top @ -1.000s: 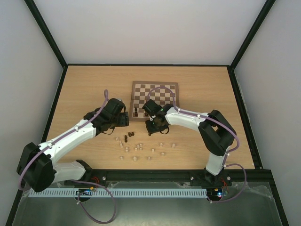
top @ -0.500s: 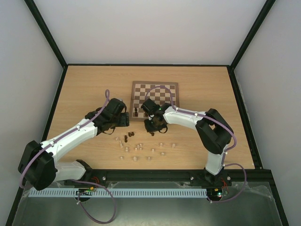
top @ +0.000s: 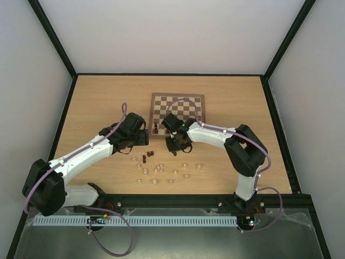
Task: Set up the chess pieces on the board
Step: Pick up the chess piece at the center of the board.
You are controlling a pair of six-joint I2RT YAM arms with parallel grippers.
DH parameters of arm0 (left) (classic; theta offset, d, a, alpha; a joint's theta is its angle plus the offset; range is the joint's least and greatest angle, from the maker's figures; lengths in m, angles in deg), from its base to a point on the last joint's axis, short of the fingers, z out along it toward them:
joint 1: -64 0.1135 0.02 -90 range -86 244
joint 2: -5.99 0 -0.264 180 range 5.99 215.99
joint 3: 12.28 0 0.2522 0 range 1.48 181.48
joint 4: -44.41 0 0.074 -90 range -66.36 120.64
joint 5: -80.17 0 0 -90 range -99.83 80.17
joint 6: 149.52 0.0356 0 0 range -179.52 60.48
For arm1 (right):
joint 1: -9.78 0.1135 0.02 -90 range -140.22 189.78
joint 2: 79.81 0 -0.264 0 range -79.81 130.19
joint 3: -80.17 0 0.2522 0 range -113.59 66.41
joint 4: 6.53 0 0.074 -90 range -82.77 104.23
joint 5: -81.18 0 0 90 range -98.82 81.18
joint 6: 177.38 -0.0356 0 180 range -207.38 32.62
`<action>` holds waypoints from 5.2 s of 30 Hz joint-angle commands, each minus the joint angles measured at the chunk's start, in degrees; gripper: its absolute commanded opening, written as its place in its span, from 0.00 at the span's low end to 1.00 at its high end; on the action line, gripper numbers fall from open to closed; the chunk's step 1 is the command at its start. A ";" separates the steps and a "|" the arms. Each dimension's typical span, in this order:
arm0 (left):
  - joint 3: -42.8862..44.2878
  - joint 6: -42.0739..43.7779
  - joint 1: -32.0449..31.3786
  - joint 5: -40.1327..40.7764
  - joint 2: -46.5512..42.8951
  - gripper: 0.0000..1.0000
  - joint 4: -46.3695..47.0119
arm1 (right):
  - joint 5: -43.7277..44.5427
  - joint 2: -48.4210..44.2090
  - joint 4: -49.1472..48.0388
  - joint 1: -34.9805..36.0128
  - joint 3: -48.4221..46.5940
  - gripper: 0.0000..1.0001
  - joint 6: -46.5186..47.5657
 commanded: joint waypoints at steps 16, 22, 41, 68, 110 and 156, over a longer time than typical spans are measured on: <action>-0.19 0.38 -0.04 -1.41 0.59 0.70 1.40 | 1.82 -2.08 4.29 0.35 0.71 0.11 0.61; -1.53 1.23 -0.20 -4.26 -2.12 0.70 2.83 | 0.97 -2.58 5.92 -0.64 -3.28 0.11 0.75; -9.09 2.53 -0.73 -17.96 -13.11 0.72 12.93 | -5.59 -13.04 10.88 -1.92 -8.02 0.11 1.37; -16.60 -15.52 0.46 -47.97 -33.92 0.70 49.91 | -47.14 -37.34 -11.71 -11.89 -3.78 0.13 -10.98; -18.74 -24.55 4.29 -51.47 -29.31 0.36 60.87 | -55.40 -37.85 -21.71 -11.93 2.85 0.13 -17.00; 2.97 2.08 6.92 -30.65 -12.72 0.03 8.19 | 7.77 -26.00 14.38 -12.24 -2.76 0.13 0.36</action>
